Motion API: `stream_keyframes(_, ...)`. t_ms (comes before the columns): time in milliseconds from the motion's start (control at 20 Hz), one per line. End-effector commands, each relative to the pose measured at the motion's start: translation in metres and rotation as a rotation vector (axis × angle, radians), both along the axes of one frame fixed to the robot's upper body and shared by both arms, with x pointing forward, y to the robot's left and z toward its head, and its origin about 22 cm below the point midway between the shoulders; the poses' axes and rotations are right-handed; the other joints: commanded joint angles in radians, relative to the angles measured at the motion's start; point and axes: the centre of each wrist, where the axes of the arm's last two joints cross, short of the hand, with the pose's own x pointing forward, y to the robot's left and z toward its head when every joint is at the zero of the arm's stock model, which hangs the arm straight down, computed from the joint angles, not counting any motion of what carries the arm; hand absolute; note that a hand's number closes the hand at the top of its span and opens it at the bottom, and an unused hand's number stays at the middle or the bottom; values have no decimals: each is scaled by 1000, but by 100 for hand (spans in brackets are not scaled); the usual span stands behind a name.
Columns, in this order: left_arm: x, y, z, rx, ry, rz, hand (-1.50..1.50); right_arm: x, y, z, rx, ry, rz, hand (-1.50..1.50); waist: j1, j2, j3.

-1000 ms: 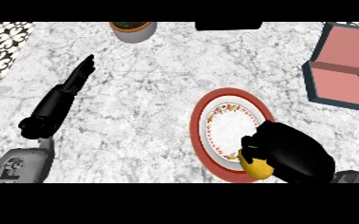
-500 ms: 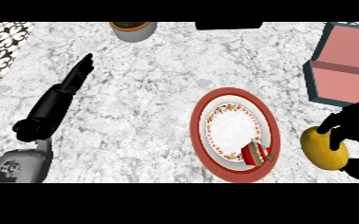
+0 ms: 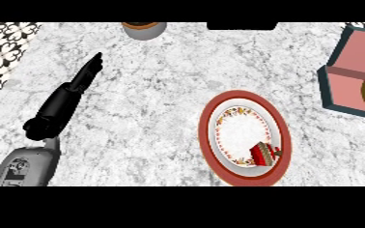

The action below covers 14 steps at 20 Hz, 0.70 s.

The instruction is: Pick the lemon from the plate and place it in the cardboard box

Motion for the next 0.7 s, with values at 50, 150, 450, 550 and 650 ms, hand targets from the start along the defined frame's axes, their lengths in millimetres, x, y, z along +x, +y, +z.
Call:
stream_keyframes(50, 17, -6, 11, -1, -14, -14, 0, 33, -43, 17, -13, -5, -120, 150, 23, 8, 1)
stream_keyframes(150, 3, -5, 11, -6, -18, -33, 0, 41, -42, 5, -133, 18, -137, 150, 28, 5, 1)
stream_keyframes(450, 1, -17, 2, -14, -14, -56, 0, 50, -74, 0, -308, 271, -164, 150, 60, 15, 2)
stream_keyframes(550, 18, -7, 6, 2, -18, -39, 0, 58, -74, -4, -342, 319, -137, 150, 48, 19, 1)
stream_keyframes(650, 14, -26, 10, -3, -25, -60, 0, 61, -83, -17, -366, 355, -133, 150, 56, 18, 3)
